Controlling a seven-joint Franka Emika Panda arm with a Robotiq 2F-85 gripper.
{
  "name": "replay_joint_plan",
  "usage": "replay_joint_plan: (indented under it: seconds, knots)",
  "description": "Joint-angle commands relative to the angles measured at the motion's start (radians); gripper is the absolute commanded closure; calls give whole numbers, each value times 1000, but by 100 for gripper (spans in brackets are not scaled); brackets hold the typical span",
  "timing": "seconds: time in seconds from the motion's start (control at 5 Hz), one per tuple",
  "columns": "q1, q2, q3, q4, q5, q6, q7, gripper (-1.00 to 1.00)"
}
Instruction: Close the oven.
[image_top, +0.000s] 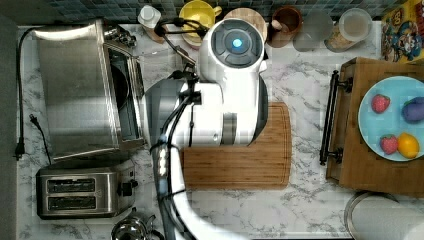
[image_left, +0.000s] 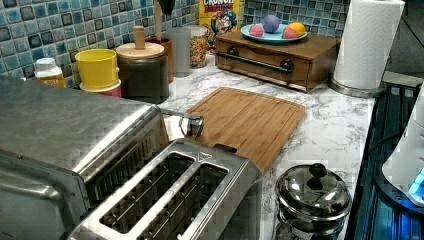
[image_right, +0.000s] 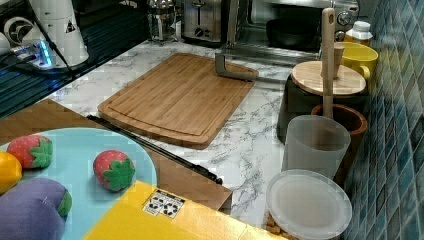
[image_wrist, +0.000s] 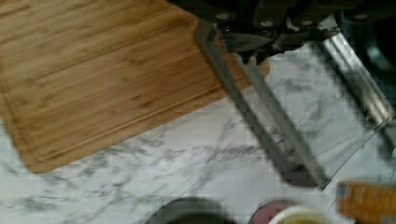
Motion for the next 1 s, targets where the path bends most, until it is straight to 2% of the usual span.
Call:
replay_joint_plan:
  seconds: [0.2,0.4,0.6,0.8,1.0]
  knots:
    - [-113,16,-42,-170,303,150,-381,100]
    - [-155,85,-40,-153,475,121,-615,100]
    - [-142,133,-29,-151,520,162,-717,100]
    - [-101,162,-43,-174,544,255,-764,100]
    - [-97,209,-17,-173,574,308,-849,100]
